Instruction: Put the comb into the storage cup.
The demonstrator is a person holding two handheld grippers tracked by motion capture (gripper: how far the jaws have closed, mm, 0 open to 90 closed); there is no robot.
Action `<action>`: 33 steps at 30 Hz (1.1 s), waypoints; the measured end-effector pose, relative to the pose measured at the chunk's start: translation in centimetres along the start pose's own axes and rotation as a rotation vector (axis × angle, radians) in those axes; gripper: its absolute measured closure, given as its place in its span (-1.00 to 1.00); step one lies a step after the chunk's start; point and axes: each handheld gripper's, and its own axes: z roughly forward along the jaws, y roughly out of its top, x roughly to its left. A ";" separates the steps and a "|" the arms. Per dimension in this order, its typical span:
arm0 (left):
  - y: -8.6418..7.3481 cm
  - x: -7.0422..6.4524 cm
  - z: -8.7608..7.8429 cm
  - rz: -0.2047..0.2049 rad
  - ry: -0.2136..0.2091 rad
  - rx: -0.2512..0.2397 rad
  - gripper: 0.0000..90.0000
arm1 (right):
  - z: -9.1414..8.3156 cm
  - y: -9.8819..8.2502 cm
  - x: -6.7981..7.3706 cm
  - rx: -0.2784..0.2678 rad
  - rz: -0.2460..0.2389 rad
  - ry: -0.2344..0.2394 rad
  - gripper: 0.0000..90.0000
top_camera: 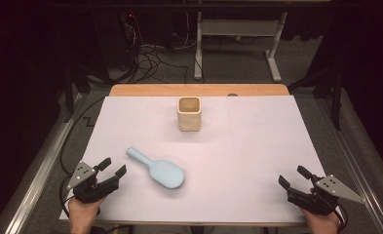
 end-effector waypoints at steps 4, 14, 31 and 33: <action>0.2 0.0 0.3 -0.003 -0.004 -0.002 -0.23 | 0.0 0.0 0.0 -0.002 0.000 0.001 -0.50; 0.9 -0.2 0.8 0.000 -0.001 -0.005 -0.23 | 0.0 0.0 0.0 0.001 0.000 0.001 -0.50; 2.4 -0.3 2.4 -0.011 -0.021 -0.026 -0.23 | 0.0 0.0 0.0 0.002 0.001 0.002 -0.50; 2.5 -0.3 2.4 -0.009 -0.020 -0.025 -0.23 | 0.0 0.0 0.0 0.002 0.002 0.002 -0.50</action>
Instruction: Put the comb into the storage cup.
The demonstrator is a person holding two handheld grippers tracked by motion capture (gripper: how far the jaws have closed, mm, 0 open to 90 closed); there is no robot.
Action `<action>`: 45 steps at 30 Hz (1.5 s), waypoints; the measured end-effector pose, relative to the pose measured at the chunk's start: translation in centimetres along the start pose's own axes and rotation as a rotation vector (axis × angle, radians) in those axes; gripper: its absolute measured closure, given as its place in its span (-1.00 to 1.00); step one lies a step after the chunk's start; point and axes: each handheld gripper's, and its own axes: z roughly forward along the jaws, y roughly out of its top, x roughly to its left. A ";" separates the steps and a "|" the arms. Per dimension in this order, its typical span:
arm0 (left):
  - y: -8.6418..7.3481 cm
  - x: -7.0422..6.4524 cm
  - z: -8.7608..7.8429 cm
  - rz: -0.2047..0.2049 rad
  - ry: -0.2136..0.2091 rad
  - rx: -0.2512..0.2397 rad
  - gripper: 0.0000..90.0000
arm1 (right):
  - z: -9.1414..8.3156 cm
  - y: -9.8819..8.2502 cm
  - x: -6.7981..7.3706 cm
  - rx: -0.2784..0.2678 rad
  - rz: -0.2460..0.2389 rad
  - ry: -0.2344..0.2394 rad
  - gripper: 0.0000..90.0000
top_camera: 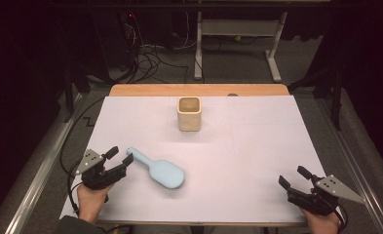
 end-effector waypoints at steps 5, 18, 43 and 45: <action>0.3 -0.1 0.3 0.004 -0.001 0.003 -0.23 | 0.0 0.0 0.0 0.000 0.002 0.001 -0.50; 1.1 -0.4 1.4 0.017 -0.016 0.011 -0.23 | -0.1 0.0 0.0 -0.007 0.008 0.002 -0.50; 3.3 -1.2 4.4 0.028 -0.034 0.066 -0.27 | -0.2 0.0 -0.2 -0.015 0.029 0.008 -0.50; 3.6 -1.2 4.6 0.031 -0.034 0.076 -0.26 | -0.2 0.0 -0.2 -0.014 0.029 0.009 -0.50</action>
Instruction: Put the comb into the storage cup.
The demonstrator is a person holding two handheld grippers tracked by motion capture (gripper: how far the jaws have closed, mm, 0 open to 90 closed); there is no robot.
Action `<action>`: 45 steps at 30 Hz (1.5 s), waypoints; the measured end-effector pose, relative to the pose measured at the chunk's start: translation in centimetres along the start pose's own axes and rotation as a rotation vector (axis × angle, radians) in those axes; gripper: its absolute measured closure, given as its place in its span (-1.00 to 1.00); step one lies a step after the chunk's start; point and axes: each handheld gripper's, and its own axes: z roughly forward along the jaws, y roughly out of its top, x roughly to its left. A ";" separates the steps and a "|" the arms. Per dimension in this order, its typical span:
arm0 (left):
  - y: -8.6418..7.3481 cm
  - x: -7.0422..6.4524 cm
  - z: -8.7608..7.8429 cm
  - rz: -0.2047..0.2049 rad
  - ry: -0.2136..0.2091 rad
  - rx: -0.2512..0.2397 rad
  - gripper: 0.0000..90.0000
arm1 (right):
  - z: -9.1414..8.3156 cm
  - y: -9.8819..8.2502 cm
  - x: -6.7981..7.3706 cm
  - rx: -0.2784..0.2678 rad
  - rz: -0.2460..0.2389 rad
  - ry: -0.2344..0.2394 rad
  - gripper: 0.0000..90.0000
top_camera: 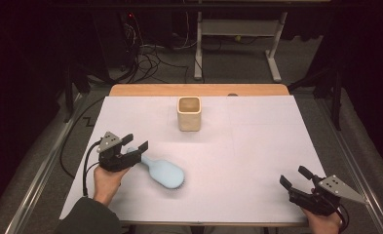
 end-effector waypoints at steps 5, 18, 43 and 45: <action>1.2 0.2 0.4 -0.002 -0.012 0.063 -0.20 | 0.0 0.0 0.0 0.001 -0.002 0.001 -0.50; 3.1 0.3 0.9 0.007 0.000 0.201 -0.07 | 0.0 0.0 0.0 0.004 -0.007 0.000 -0.50; 5.4 1.6 4.3 0.104 0.083 0.552 0.23 | -0.1 0.0 0.0 0.006 -0.010 0.000 -0.50; 5.3 1.9 4.6 0.100 0.094 0.568 0.29 | -0.1 0.0 0.0 0.008 -0.017 -0.002 -0.50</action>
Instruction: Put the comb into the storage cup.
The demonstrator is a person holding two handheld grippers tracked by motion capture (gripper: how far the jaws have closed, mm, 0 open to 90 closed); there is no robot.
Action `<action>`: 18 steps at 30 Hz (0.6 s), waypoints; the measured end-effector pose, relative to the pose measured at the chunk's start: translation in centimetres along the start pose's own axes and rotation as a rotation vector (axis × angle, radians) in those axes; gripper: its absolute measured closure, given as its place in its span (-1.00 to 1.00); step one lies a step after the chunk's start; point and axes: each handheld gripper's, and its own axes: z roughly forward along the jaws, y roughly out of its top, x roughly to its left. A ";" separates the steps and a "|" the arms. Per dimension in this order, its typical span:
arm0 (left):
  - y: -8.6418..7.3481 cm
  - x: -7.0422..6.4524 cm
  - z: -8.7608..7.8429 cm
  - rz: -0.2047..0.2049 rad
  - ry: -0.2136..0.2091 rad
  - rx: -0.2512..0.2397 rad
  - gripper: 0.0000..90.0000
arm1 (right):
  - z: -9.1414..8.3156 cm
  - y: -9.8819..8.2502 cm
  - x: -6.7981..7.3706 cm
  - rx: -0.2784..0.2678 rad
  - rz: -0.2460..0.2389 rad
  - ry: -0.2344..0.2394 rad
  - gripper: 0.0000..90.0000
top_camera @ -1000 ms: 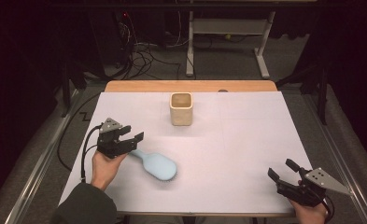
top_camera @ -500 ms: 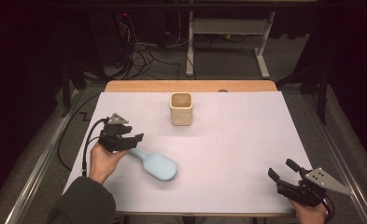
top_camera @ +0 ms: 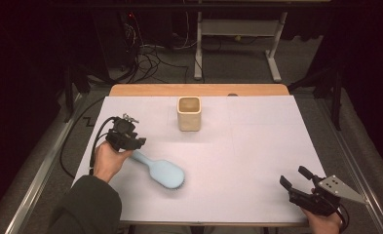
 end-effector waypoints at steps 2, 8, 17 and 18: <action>0.1 0.2 0.3 -0.004 0.007 0.021 0.33 | 0.0 0.0 0.0 0.002 0.000 0.000 -0.50; 0.1 0.5 1.3 -0.005 0.026 0.082 0.50 | 0.0 0.0 0.0 0.000 0.001 -0.001 -0.50; 0.2 1.0 2.6 -0.016 0.042 0.145 0.76 | 0.0 0.0 0.0 0.001 0.003 0.001 -0.49; 0.2 1.0 2.7 -0.017 0.043 0.151 0.78 | 0.0 0.0 0.0 0.001 0.003 0.000 -0.49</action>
